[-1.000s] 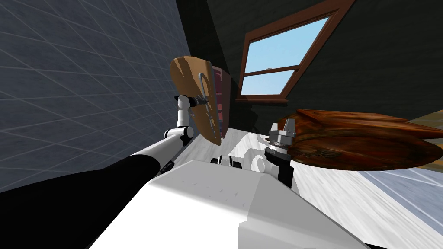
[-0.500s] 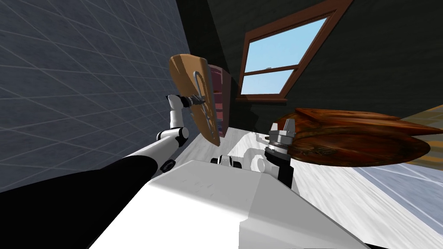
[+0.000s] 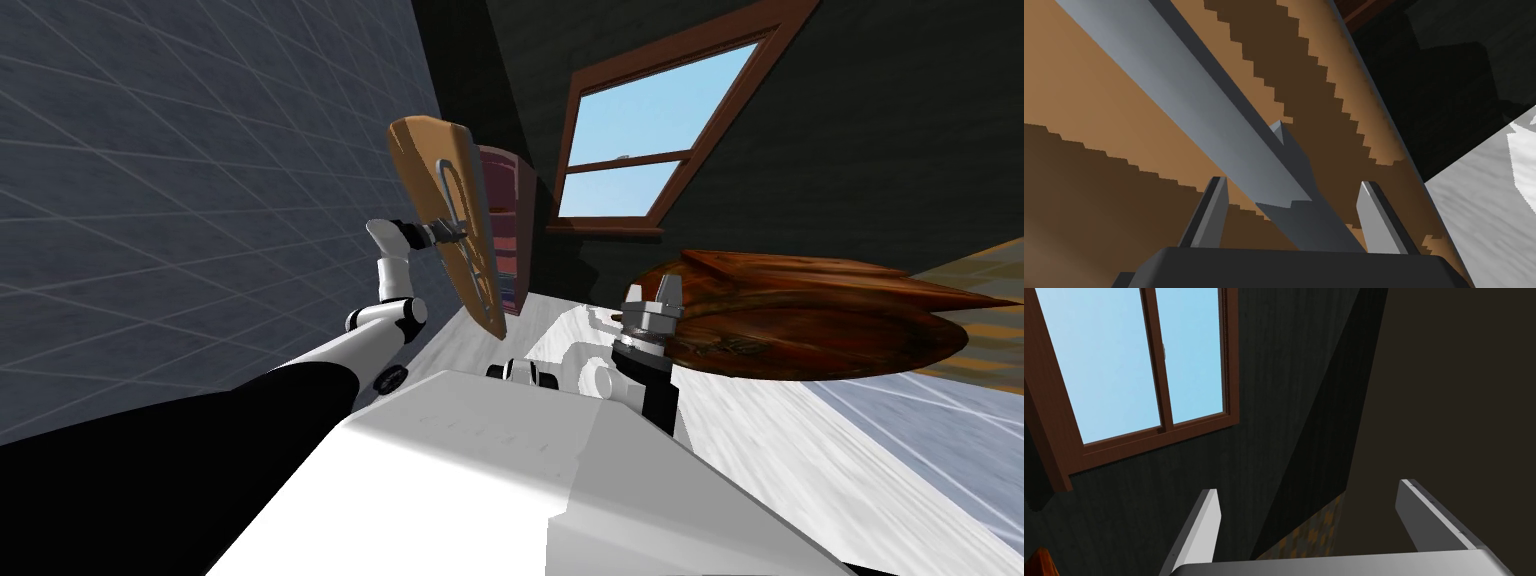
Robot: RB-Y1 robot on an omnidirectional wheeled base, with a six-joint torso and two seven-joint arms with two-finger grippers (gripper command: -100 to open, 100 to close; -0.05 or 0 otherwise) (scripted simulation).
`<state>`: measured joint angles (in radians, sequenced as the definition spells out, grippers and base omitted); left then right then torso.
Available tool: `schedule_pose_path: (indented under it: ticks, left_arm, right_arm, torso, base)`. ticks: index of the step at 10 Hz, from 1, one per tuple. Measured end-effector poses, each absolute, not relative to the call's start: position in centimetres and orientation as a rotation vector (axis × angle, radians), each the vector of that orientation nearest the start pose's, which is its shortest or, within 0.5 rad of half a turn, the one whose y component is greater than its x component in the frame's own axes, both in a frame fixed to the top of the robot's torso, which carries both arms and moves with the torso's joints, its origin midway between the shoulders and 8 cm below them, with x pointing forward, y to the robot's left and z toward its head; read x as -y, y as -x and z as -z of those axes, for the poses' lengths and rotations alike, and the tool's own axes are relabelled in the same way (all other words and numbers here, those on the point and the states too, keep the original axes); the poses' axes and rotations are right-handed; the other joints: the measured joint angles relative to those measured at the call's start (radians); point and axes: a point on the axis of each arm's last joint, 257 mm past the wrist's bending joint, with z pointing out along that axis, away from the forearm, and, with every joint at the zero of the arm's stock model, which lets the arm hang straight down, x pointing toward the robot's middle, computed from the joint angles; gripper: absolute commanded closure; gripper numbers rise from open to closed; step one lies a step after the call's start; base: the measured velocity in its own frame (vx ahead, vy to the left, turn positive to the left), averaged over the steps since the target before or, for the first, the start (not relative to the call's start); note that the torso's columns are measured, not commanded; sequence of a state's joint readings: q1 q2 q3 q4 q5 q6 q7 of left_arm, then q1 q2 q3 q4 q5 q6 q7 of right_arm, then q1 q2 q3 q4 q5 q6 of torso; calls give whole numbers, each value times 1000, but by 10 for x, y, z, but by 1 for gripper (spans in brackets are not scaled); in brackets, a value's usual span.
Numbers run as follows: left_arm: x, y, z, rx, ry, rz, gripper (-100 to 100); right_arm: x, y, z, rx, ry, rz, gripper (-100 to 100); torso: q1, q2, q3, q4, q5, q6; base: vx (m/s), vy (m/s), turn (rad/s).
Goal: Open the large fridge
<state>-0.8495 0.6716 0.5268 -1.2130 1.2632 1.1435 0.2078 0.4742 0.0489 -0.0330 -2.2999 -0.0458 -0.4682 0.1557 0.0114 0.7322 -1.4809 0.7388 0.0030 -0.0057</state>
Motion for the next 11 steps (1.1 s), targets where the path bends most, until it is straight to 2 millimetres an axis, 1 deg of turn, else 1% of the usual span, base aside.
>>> schedule_pose_path:
  ticks: [1, 2, 3, 4, 5, 8, 10, 11]
  left_arm:
    - [-354, -616, -112, -1159, 1859, 2138, 100]
    - [-352, -615, -117, -1172, 1852, 2162, 100]
    - [-350, -615, -116, -1178, 1855, 2165, 100]
    - [-346, -612, -117, -1194, 1852, 2183, 100]
    - [-337, -607, -118, -1235, 1850, 2206, 100]
    - [-315, -589, -113, -1344, 1846, 2243, 100]
    - [-307, -580, -115, -1399, 1832, 2268, 100]
    - [-300, -574, -115, -1438, 1819, 2290, 100]
  right_arm:
    - [298, -343, -36, -574, -653, -1164, 0]
    - [298, -343, -36, -574, -653, -1164, 0]
    - [298, -343, -36, -574, -653, -1164, 0]
    - [298, -343, -36, -574, -653, -1163, 0]
    - [298, -343, -36, -574, -653, -1163, 0]
    - [298, -343, -36, -575, -653, -1163, 0]
    - [298, -343, -36, -575, -653, -1163, 0]
    - [298, -343, -36, -574, -653, -1163, 0]
  torso:
    - [-1, 2, 1, 1, -1, 1]
    - [-5, 2, 1, 3, -3, 3]
    - [-9, 1, 1, 1, -3, 4]
    - [-4, 5, 4, 0, -2, 4]
    - [1, 8, 6, 1, 0, 3]
    - [0, 1, 1, 2, -1, 2]
    - [-6, -4, -3, -1, -3, 4]
    - [-3, -2, -2, 0, -2, 4]
  base:
    - [-36, 11, 25]
    - [-18, 1, -4]
    - [-60, 127, 13]
    - [-97, 241, 0]
    - [-64, 225, -16]
    - [-69, 256, 15]
    - [-73, 250, 26]
    - [-84, 219, -6]
